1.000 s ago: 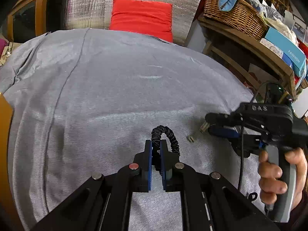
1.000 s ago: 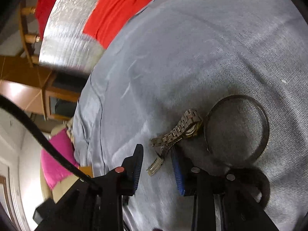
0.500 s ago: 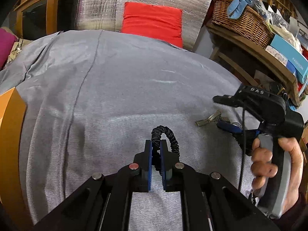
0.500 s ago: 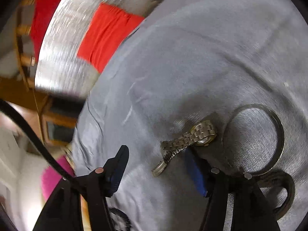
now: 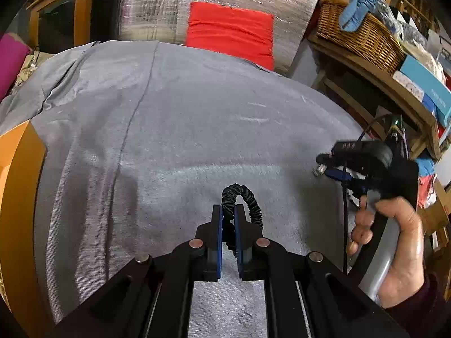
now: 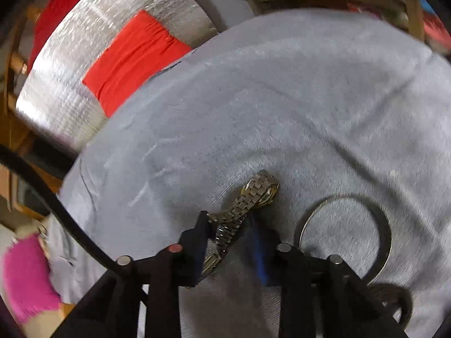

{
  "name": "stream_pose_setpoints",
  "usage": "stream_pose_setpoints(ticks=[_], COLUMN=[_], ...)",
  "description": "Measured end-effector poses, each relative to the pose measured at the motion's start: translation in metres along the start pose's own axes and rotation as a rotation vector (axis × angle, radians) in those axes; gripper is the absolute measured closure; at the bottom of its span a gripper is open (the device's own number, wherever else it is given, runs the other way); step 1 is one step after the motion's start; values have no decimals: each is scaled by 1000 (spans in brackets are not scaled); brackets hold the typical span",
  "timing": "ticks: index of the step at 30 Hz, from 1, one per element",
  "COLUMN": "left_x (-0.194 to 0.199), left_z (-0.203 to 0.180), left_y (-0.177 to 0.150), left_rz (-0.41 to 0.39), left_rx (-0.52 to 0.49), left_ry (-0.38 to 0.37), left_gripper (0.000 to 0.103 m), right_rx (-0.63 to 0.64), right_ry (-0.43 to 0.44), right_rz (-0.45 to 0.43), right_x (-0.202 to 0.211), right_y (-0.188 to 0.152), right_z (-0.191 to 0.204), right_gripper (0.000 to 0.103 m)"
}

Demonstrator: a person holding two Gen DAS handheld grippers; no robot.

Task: Organize jewelry
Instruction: 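Grasp the scrunchie with the left tool while the right tool grasps the watch, then carry scrunchie and watch into the orange box and open both tools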

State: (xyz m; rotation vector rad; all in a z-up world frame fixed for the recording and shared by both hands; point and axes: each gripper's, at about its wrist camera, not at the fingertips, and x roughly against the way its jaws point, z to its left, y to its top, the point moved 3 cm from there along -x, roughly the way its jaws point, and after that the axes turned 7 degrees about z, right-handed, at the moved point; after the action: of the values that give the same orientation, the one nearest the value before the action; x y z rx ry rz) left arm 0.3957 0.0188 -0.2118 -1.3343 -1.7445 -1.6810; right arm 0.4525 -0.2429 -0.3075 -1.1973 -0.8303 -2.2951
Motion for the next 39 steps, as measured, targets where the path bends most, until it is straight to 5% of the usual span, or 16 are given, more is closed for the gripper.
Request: stream_pose_setpoints(ticks=[7,14,21,28,39], left_x=[14,55,122,149,154], left_z=[5,23,87,165,250], left_y=[6,17,20,7,-25], left_rz=[-43,-151,-281,-257,-188], left_rx=[17,89,208,335,472], left_ry=[1,6,99,222,286], left_gripper=[95,95,95,95,95], right_rx=[71,160,273,459,679], right_ry=[50,255,431,544,713], right_rz=[25,28,73,146,276], right_x=[10,52,90,124,143], right_y=[2,-7,-43,-98,-180], right_z=[1,16,52,135,295], right_gripper=[95,99,100,100,100])
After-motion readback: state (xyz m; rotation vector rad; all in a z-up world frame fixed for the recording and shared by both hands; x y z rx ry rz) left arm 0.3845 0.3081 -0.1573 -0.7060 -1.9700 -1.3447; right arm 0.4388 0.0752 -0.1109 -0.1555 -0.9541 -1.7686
